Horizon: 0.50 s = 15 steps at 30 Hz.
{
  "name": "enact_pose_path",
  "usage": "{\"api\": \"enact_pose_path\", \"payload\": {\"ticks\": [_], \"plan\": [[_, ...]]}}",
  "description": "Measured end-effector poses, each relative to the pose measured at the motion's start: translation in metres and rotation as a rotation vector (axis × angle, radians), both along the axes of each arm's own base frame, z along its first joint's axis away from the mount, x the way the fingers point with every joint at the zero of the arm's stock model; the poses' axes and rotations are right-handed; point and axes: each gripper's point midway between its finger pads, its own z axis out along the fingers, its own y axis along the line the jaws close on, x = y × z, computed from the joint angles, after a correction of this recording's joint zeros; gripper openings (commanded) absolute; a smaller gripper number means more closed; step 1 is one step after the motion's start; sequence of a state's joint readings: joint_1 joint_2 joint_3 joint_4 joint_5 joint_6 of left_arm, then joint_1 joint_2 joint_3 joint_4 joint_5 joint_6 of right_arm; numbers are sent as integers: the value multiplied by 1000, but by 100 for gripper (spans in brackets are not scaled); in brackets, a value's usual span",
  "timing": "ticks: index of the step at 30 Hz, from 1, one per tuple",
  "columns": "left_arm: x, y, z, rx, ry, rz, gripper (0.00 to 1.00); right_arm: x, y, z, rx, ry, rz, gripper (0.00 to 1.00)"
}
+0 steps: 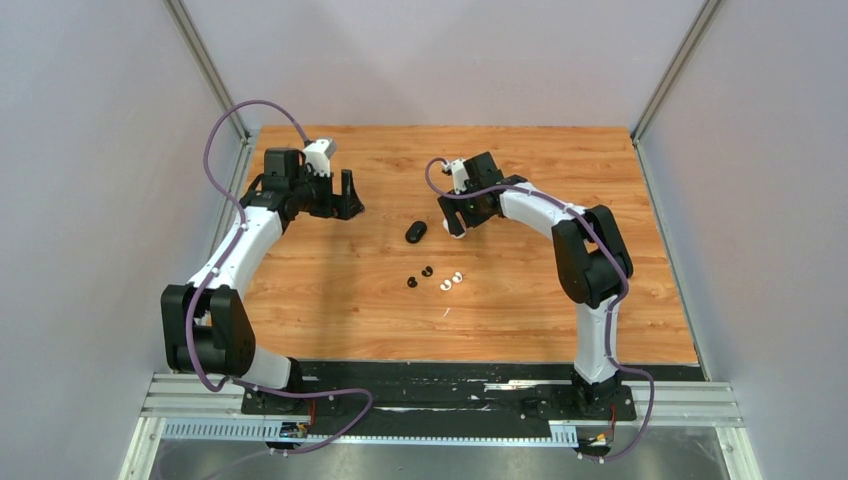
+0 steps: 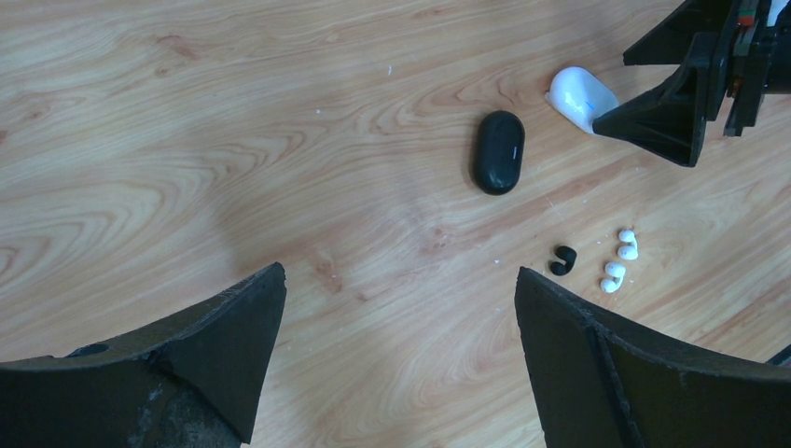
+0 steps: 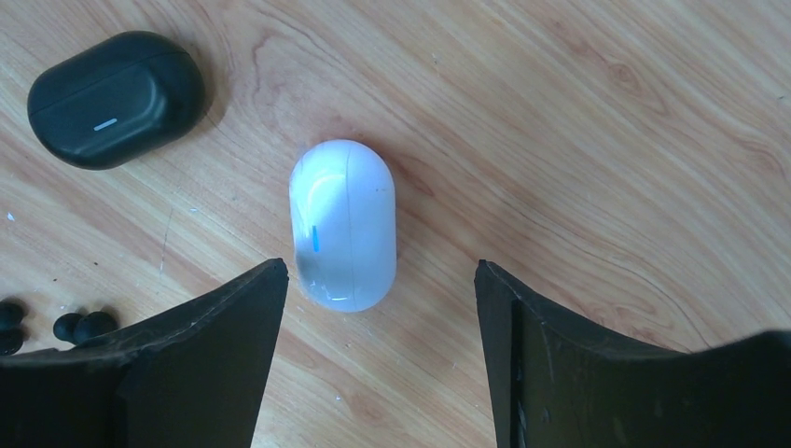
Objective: Insert the wireless bluetooth earbuds into the charging case
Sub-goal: Pick up the charging case at the center of the board.
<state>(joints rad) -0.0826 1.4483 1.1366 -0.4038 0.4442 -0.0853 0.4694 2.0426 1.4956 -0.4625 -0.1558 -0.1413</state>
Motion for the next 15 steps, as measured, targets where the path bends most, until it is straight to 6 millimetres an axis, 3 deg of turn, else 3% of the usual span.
{"api": "enact_pose_path", "payload": {"ticks": [11,15], "plan": [[1,0,0,-3,1,6,97,-6,10,-17,-32,20,55,52],[2,0,-2,-4,5,5,96,-5,9,-19,-42,15,67,36]]}}
